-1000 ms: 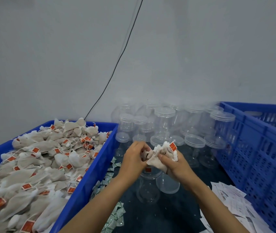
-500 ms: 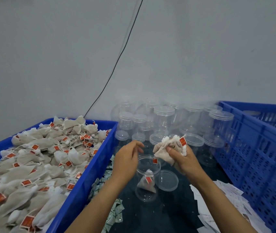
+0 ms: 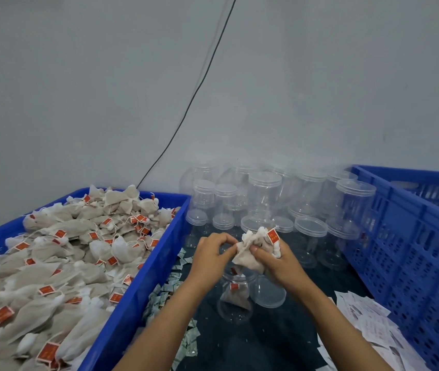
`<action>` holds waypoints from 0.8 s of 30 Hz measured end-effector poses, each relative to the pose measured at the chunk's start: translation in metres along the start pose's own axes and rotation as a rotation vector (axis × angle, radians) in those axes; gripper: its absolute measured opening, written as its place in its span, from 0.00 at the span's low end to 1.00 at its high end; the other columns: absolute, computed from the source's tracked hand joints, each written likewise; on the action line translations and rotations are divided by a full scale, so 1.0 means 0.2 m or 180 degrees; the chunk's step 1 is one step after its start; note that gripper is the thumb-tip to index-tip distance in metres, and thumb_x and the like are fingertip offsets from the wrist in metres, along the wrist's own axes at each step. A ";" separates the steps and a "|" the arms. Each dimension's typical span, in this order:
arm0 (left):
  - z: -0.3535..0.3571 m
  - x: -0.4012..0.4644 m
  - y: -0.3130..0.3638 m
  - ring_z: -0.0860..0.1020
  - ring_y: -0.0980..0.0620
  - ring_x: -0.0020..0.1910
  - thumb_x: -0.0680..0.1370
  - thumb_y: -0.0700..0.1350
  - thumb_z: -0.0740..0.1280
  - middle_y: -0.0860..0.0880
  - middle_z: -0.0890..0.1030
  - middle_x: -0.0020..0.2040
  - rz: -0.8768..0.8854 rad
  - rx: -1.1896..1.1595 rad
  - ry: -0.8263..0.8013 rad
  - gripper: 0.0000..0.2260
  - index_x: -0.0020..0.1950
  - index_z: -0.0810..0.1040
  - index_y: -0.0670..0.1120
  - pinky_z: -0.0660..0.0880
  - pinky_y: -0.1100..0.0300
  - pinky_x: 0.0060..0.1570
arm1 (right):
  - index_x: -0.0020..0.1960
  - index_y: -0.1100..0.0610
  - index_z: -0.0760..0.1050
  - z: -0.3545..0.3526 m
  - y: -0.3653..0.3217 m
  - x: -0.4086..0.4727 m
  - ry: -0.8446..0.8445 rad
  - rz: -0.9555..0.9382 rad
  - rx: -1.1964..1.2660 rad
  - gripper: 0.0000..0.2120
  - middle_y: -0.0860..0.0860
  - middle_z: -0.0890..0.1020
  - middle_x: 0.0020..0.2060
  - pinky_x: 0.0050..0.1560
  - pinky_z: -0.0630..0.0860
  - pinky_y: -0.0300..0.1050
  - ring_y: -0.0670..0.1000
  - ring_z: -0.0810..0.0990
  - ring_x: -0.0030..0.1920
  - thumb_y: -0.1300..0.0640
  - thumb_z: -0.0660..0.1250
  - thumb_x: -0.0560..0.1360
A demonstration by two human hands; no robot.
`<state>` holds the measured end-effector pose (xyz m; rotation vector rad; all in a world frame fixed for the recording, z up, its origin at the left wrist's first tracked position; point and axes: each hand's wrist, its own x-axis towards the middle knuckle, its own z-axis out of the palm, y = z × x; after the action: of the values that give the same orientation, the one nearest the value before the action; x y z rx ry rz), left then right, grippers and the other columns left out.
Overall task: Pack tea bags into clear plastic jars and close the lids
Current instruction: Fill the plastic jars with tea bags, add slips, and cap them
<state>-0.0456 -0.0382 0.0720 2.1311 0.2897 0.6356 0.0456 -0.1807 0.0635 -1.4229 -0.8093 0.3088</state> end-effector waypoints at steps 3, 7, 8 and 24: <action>0.00 0.01 0.00 0.70 0.52 0.59 0.76 0.48 0.70 0.57 0.76 0.52 0.0049 0.0215 0.0234 0.01 0.45 0.79 0.52 0.70 0.53 0.61 | 0.54 0.59 0.77 -0.01 -0.01 -0.01 0.0116 0.0032 0.0078 0.07 0.51 0.85 0.44 0.43 0.78 0.38 0.48 0.84 0.46 0.63 0.66 0.76; 0.00 0.01 -0.02 0.66 0.54 0.65 0.76 0.48 0.70 0.56 0.75 0.61 -0.0021 0.0651 0.0006 0.01 0.45 0.81 0.55 0.63 0.53 0.66 | 0.51 0.58 0.77 -0.05 -0.04 -0.01 0.0294 0.0042 0.0217 0.05 0.50 0.85 0.41 0.41 0.79 0.38 0.47 0.84 0.42 0.64 0.67 0.76; 0.00 0.00 -0.02 0.67 0.54 0.65 0.76 0.46 0.69 0.56 0.75 0.61 0.0006 0.0587 0.0018 0.04 0.45 0.81 0.56 0.64 0.53 0.67 | 0.50 0.58 0.77 -0.06 -0.05 0.00 0.0304 0.0030 0.0235 0.05 0.49 0.85 0.39 0.40 0.79 0.37 0.46 0.84 0.41 0.64 0.67 0.76; -0.02 0.06 0.09 0.82 0.53 0.41 0.78 0.39 0.68 0.48 0.83 0.42 -0.0173 -0.1319 0.0247 0.03 0.45 0.79 0.45 0.78 0.67 0.36 | 0.61 0.56 0.77 -0.03 -0.05 -0.02 -0.0040 0.0211 0.0565 0.15 0.56 0.84 0.54 0.54 0.80 0.48 0.55 0.83 0.54 0.55 0.68 0.75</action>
<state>-0.0381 -0.0422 0.0919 1.7003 0.2340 0.6821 0.0442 -0.1884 0.0721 -1.2839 -0.7276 0.4304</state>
